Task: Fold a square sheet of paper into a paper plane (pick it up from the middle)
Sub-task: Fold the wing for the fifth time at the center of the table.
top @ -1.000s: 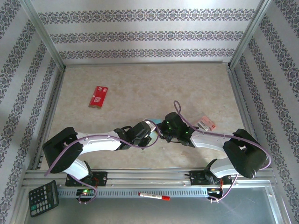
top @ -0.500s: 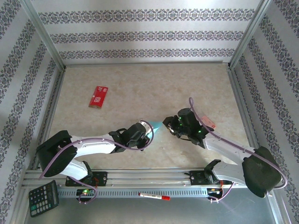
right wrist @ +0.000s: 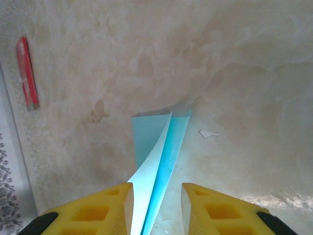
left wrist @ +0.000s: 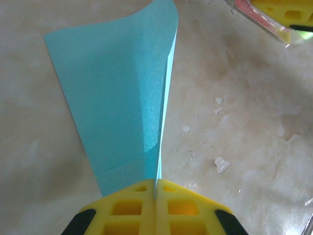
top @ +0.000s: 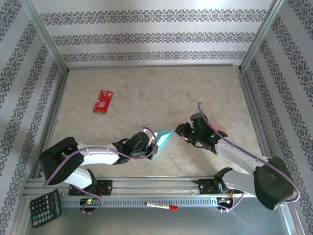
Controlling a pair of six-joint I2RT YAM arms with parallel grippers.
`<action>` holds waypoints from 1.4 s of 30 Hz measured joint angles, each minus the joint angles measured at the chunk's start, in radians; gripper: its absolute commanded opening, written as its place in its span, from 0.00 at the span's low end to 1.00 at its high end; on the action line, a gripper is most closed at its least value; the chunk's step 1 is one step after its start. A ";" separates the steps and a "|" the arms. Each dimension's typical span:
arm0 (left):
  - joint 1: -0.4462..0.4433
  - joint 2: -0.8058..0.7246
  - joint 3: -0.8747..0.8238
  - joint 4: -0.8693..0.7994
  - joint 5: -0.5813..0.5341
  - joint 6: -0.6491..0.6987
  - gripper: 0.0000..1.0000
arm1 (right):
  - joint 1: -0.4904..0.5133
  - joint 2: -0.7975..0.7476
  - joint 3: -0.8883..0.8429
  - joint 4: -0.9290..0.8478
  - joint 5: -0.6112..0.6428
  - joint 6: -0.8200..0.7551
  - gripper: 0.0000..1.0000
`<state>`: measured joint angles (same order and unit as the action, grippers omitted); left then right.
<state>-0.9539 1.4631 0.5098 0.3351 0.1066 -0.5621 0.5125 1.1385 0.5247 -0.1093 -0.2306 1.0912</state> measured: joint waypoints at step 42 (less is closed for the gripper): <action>0.059 0.171 -0.093 0.332 0.177 -0.316 0.00 | 0.054 0.117 0.050 0.009 -0.090 -0.195 0.32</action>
<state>-0.8948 1.6337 0.4168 0.6674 0.2836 -0.8780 0.5667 1.2560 0.5751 -0.1005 -0.3206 0.8963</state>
